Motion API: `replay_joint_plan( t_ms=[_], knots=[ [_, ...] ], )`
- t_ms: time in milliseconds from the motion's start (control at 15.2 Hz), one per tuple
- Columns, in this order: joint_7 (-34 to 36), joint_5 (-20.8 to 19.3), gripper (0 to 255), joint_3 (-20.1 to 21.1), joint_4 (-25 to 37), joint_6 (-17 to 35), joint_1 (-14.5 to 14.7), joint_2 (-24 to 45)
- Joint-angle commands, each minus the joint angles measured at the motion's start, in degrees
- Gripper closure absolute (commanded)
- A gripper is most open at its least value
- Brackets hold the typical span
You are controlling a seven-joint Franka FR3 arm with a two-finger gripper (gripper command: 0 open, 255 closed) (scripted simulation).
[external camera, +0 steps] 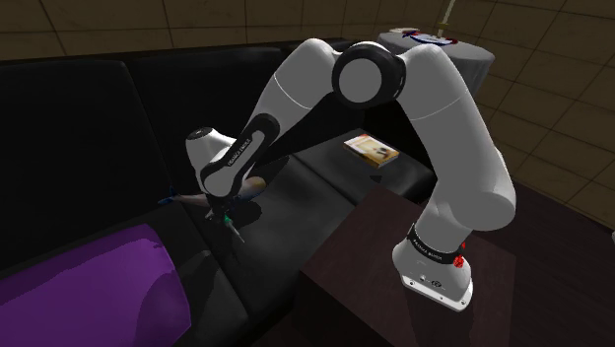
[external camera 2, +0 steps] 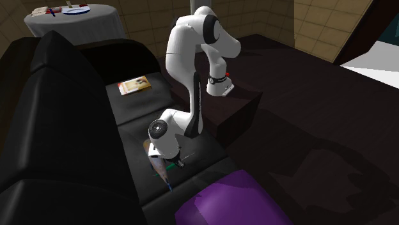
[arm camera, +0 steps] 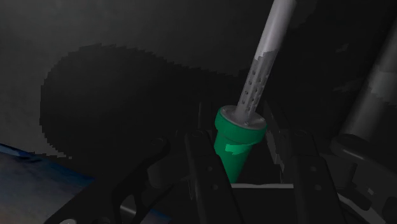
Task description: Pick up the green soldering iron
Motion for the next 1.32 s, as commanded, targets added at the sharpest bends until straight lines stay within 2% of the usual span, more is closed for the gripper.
replay_joint_plan(
  t_ms=[0, 1254],
  knots=[
    [0.0, 0.0, 255, 0.0, 0.0, 0.0, 0.0, 0.1],
    [-0.7, 1.6, 255, 1.6, -2.8, -6.6, -1.2, -9.4]
  ],
)
